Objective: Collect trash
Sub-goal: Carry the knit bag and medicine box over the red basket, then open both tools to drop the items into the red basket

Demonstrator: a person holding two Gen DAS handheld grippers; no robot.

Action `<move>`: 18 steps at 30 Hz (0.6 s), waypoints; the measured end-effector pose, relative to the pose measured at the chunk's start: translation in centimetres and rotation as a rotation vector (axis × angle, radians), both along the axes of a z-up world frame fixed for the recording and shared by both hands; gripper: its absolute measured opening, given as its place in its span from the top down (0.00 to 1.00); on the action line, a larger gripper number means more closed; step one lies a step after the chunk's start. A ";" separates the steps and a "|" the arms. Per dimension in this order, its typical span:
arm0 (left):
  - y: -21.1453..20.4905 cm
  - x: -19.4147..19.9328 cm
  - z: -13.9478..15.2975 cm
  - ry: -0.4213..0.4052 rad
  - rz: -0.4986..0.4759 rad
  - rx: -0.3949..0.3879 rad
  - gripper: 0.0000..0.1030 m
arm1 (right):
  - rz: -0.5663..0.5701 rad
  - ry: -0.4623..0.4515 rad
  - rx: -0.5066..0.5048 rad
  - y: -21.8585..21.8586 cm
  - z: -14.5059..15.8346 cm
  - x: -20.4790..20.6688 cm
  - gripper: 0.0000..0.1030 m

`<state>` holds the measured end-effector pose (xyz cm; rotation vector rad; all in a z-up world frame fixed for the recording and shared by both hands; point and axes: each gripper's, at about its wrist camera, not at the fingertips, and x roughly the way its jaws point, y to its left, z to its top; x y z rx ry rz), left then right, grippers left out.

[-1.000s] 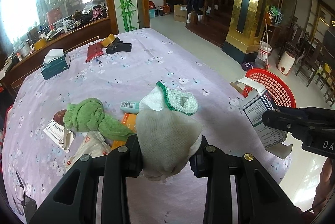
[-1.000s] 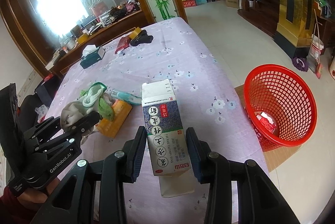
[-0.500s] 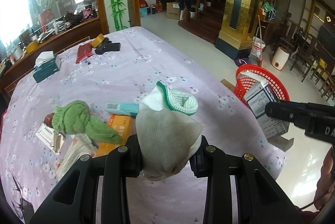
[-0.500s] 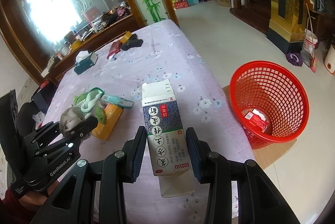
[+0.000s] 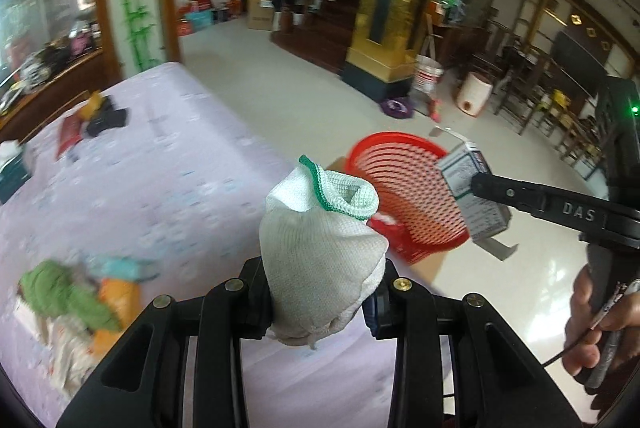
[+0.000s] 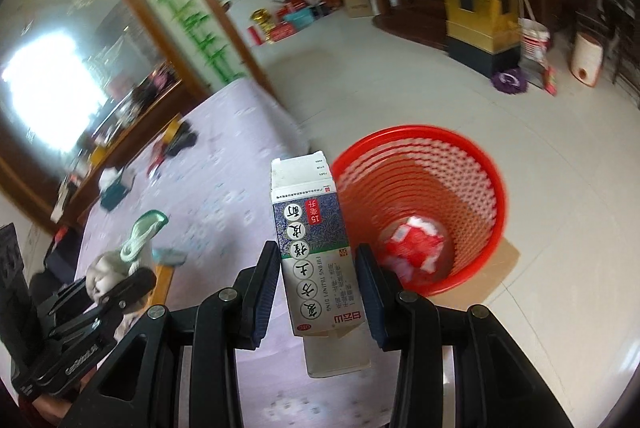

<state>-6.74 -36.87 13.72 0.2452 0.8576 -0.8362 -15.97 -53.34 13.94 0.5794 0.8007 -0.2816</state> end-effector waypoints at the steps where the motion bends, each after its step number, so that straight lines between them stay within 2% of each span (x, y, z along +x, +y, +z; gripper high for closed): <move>1: -1.3 0.0 0.0 0.010 -0.017 -0.001 0.68 | -0.019 -0.002 0.008 -1.2 0.0 -0.2 0.59; 9: -9.3 1.3 -1.9 0.083 -0.082 0.005 0.68 | -0.089 0.006 0.050 -7.7 -0.6 -0.3 0.59; 13: -12.6 1.7 -2.8 0.085 -0.097 0.023 0.67 | -0.098 0.025 0.066 -9.9 -1.5 0.6 0.58; 15: -13.7 2.1 -3.1 0.087 -0.093 0.025 0.54 | -0.101 0.041 0.059 -10.7 -1.9 1.3 0.58; 16: -13.9 2.2 -3.1 0.088 -0.085 0.020 0.43 | -0.103 0.043 0.061 -11.0 -2.1 1.5 0.57; 17: -13.9 2.3 -3.1 0.088 -0.072 0.012 0.39 | -0.104 0.045 0.065 -11.4 -2.3 1.8 0.50; 18: -13.8 2.5 -3.0 0.093 -0.060 0.003 0.39 | -0.107 0.046 0.064 -11.6 -2.4 1.9 0.45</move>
